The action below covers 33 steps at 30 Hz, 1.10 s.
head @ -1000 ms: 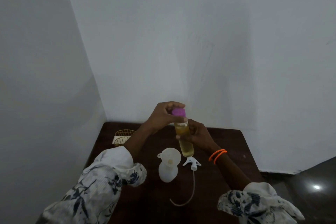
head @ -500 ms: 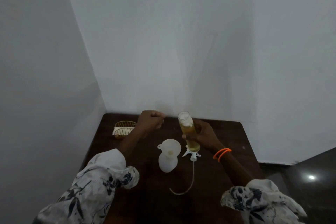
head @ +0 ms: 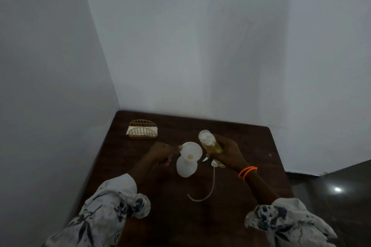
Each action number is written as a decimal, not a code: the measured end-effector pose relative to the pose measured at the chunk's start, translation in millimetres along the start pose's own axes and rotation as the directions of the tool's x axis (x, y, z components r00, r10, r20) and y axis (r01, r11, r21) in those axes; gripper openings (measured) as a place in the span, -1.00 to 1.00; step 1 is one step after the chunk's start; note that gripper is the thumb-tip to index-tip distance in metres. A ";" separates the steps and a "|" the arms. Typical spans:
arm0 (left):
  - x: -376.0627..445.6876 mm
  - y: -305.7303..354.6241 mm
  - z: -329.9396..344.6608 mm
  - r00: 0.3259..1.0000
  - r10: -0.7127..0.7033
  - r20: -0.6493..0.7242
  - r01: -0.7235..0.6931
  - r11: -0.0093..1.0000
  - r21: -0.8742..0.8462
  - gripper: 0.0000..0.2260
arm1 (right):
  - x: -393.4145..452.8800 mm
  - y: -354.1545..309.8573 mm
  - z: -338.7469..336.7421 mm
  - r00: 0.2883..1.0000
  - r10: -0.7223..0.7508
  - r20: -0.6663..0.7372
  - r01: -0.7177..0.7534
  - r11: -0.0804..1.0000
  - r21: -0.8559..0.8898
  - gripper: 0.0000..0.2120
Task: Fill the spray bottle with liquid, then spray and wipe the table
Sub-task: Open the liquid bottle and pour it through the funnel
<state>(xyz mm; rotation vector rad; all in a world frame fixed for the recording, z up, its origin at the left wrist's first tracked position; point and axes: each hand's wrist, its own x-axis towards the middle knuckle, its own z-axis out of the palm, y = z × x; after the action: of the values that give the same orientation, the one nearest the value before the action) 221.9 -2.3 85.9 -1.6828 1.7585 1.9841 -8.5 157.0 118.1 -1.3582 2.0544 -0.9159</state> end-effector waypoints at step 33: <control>7.4 -22.0 24.3 0.995 0.092 -0.045 -0.098 0.982 -0.164 -0.82 | -21.3 0.3 -5.1 0.995 0.006 0.097 0.040 0.885 -0.464 -0.35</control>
<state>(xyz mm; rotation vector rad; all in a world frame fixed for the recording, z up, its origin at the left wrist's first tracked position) 215.5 18.7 60.5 -1.7230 1.7616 2.2116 -4.4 178.1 122.2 -1.6242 2.2793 -0.3539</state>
